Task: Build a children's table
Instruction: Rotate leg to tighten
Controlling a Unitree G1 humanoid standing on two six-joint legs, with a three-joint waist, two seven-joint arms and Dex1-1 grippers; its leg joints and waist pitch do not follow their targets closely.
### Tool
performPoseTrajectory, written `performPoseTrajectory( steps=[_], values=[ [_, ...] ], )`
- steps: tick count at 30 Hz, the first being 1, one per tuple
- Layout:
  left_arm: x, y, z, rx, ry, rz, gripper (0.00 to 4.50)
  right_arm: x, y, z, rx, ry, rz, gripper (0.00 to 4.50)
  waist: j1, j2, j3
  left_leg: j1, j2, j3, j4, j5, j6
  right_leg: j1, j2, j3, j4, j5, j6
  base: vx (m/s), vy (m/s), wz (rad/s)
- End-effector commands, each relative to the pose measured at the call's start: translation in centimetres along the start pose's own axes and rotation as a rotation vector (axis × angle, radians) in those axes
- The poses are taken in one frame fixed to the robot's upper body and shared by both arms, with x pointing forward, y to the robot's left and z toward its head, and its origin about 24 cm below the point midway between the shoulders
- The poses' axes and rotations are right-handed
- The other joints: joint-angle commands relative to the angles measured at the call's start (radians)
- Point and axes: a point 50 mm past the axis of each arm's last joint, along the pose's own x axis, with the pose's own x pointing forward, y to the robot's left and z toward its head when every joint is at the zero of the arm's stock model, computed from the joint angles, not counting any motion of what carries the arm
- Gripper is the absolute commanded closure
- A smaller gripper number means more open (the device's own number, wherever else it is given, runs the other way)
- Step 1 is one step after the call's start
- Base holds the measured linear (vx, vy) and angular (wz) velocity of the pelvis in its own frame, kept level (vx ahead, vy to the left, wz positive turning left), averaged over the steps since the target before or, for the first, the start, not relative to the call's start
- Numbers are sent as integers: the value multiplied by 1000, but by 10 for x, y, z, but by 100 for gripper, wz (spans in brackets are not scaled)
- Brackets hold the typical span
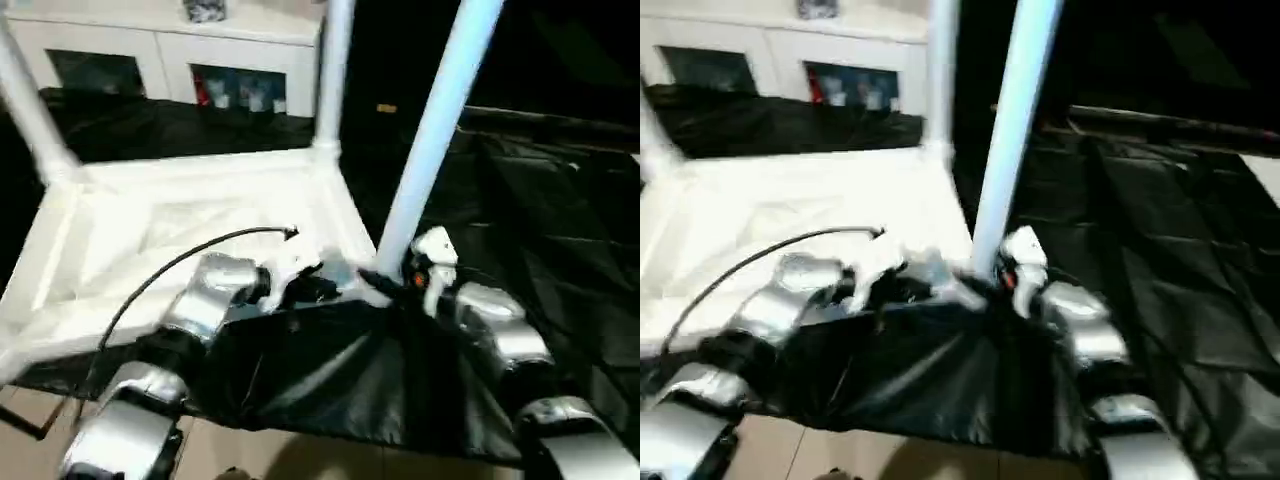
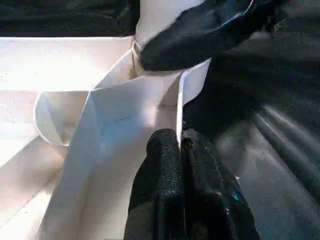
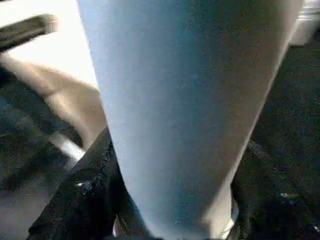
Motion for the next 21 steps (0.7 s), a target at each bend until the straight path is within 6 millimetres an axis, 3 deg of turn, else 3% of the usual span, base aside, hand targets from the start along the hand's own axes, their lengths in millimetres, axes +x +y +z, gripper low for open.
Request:
performPoseTrajectory(
  steps=[1,3,4,6,7,8,12,17,18,21],
  values=[
    [21,-8,23,19,-59,3,450,13,15,-12,0,85,-32,190,-5,-2,-53,13,18,-18,-73,-365,-13,31,-49,28,-95,-500,-136,0,0,0],
    [27,-11,26,15,-58,21,450,21,21,-10,26,84,-64,190,-11,0,-54,11,18,-17,-74,-351,-7,30,-46,30,-94,-456,-146,0,0,0],
    [33,-14,28,25,-53,24,450,30,30,-7,11,78,-57,190,-11,9,-55,11,17,-16,-73,-353,-6,31,-46,30,-92,-443,-151,0,0,0],
    [36,-16,29,38,-50,19,450,37,37,-3,-11,71,-47,190,-18,5,-57,6,15,-14,-72,-355,1,32,-44,30,-91,-420,-160,0,0,0],
    [36,-16,29,38,-50,19,450,37,37,-3,-11,71,-47,135,-19,5,-57,7,15,-14,-72,-352,4,32,-44,30,-91,-413,-161,0,0,0],
    [36,-18,28,48,-52,-1,450,44,47,4,-64,33,-7,135,-19,7,-58,5,17,-14,-71,-345,6,32,-47,31,-89,-397,-167,0,0,0],
    [34,-17,27,46,-50,2,450,45,47,7,-58,9,-5,93,-20,6,-59,4,18,-12,-71,-329,16,37,-44,32,-80,-332,-192,0,0,0],
    [22,-15,25,61,-84,-56,450,37,38,11,-24,-15,55,48,-20,7,-59,4,20,-11,-72,-325,24,38,-43,33,-79,-312,-203,0,0,0],
    [15,-15,23,78,-99,-96,450,30,32,11,-38,-8,104,38,-19,1,-61,-3,19,-12,-71,-312,43,47,-46,32,-75,-299,-208,0,0,0],
    [-2,-13,15,96,-89,-186,450,8,16,8,-72,27,259,38,-18,2,-63,-2,23,-9,-65,-276,62,46,-43,33,-66,-223,-231,0,0,0]
  ],
)
